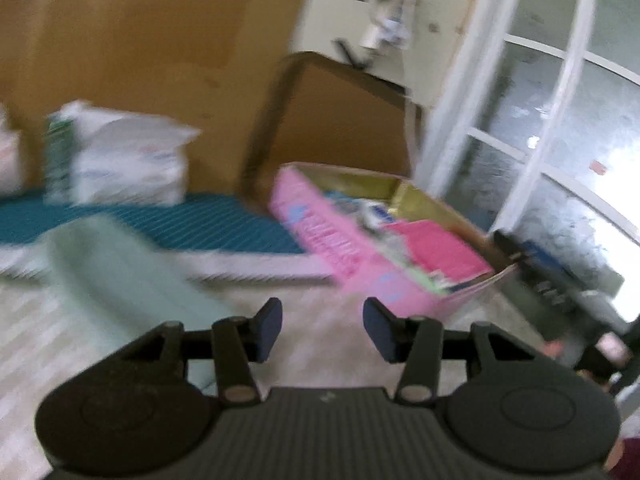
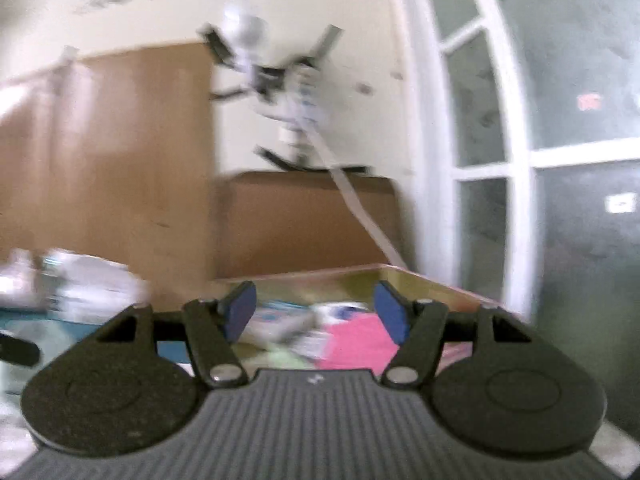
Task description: Organize soft objects
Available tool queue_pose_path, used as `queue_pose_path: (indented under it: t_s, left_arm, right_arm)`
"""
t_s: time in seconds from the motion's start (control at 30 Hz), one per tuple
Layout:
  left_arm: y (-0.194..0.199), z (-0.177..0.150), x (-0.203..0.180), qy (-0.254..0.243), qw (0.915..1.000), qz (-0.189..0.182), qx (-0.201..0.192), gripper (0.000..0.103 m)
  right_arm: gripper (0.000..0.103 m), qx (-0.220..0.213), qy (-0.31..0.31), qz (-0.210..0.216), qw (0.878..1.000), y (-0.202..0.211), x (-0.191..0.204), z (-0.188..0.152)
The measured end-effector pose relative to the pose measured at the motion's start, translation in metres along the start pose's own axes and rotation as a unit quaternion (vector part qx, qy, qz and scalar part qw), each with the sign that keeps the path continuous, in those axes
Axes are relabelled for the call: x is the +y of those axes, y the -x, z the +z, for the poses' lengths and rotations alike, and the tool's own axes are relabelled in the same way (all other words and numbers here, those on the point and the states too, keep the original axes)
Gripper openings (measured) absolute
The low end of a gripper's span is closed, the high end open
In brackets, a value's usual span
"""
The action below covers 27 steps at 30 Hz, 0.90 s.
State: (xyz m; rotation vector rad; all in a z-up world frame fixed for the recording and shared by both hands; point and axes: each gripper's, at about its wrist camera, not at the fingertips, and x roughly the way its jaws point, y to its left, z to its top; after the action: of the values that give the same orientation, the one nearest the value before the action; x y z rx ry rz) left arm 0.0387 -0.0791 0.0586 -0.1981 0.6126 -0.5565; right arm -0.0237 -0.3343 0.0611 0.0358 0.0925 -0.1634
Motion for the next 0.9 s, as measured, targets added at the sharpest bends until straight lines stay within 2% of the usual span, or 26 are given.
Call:
queue_pose_path:
  t_s: [0.1,0.17,0.23,0.33,0.4,0.5,0.57,0.63,0.7,0.8,0.9]
  left_arm:
    - [0.025,-0.017,0.035,0.03,0.9987,0.042,0.002,0.046]
    - [0.039,-0.027,0.058,0.059,0.996,0.066,0.004,0.046]
    - [0.05,-0.033,0.077,0.083,0.9929,0.086,0.003,0.046]
    - [0.06,-0.041,0.1,0.112,0.9875,0.111,0.006,0.046]
    - [0.066,-0.046,0.112,0.128,0.9848,0.117,0.008,0.046]
    - [0.068,-0.05,0.123,0.14,0.9819,0.127,0.008,0.048]
    - [0.068,-0.052,0.127,0.143,0.9795,0.141,0.007,0.051]
    - [0.068,-0.054,0.131,0.143,0.9771,0.158,0.008,0.051]
    - [0.068,-0.054,0.131,0.133,0.9758,0.173,0.006,0.051]
    - [0.068,-0.055,0.127,0.117,0.9738,0.195,0.006,0.051]
    - [0.067,-0.056,0.124,0.109,0.9731,0.203,0.004,0.051]
  right_arm:
    - [0.068,0.034,0.011,0.115,0.993,0.006,0.037,-0.001]
    - [0.068,0.085,0.007,0.202,0.976,-0.002,0.064,-0.005]
    - [0.072,0.134,0.007,0.248,0.959,-0.016,0.09,-0.012]
    - [0.074,0.177,0.015,0.261,0.949,-0.043,0.114,-0.019]
    - [0.075,0.215,-0.001,0.253,0.943,-0.064,0.122,-0.022]
    - [0.08,0.268,-0.034,0.26,0.927,-0.084,0.13,-0.028]
    - [0.088,0.276,-0.022,0.269,0.922,-0.082,0.143,-0.035]
    - [0.09,0.282,-0.009,0.269,0.921,-0.08,0.153,-0.042]
    - [0.096,0.278,-0.015,0.269,0.922,-0.076,0.157,-0.044]
    - [0.097,0.276,-0.013,0.273,0.921,-0.075,0.159,-0.05]
    - [0.097,0.278,-0.038,0.283,0.917,-0.082,0.151,-0.051]
